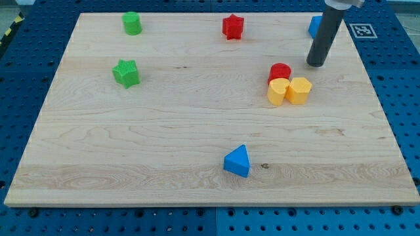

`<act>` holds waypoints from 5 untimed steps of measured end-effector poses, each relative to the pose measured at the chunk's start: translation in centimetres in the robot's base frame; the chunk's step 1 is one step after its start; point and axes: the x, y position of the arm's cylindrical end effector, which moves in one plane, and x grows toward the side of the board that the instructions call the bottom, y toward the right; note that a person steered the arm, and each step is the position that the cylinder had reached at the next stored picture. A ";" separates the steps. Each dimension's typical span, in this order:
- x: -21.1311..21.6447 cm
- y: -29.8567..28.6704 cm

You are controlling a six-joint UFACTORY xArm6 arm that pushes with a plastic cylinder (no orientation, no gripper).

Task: Move the green star towards the group of blocks

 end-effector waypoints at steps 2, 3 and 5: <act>0.0 -1.0; -1.0 -3.4; -4.9 -10.4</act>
